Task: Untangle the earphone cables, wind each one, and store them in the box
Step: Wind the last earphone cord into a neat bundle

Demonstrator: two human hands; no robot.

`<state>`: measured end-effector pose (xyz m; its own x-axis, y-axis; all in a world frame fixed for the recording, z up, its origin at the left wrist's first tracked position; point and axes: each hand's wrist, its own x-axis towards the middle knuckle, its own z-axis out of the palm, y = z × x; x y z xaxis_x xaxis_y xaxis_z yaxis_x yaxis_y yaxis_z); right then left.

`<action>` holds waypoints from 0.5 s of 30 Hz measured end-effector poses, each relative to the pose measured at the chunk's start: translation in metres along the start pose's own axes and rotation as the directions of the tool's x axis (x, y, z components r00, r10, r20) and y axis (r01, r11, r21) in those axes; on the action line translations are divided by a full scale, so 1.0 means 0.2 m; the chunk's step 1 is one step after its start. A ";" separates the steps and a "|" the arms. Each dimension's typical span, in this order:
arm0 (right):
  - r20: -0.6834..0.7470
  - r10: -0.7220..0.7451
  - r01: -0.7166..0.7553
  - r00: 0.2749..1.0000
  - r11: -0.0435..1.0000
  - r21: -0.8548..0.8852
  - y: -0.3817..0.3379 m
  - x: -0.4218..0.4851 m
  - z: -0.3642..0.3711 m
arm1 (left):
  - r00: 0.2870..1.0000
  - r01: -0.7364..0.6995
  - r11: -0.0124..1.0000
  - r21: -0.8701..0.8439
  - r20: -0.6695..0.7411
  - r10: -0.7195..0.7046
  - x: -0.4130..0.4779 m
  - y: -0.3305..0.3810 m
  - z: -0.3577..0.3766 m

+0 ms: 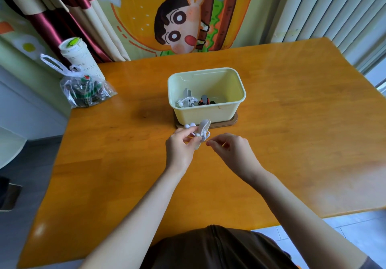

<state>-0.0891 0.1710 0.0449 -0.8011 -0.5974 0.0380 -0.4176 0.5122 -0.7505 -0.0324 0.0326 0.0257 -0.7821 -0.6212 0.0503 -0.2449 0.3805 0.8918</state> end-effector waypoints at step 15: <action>-0.108 0.016 -0.011 0.994 0.999 0.046 0.07 0.13 -0.18 | 0.932 0.059 0.979 -0.195 0.361 0.016 -0.06 -0.02 -0.04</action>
<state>-0.1306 0.1848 0.0599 -0.8491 -0.5192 0.0974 -0.3888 0.4895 -0.7805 -0.0172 0.0339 0.0252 -0.9401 -0.3255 -0.1009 -0.1736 0.2024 0.9638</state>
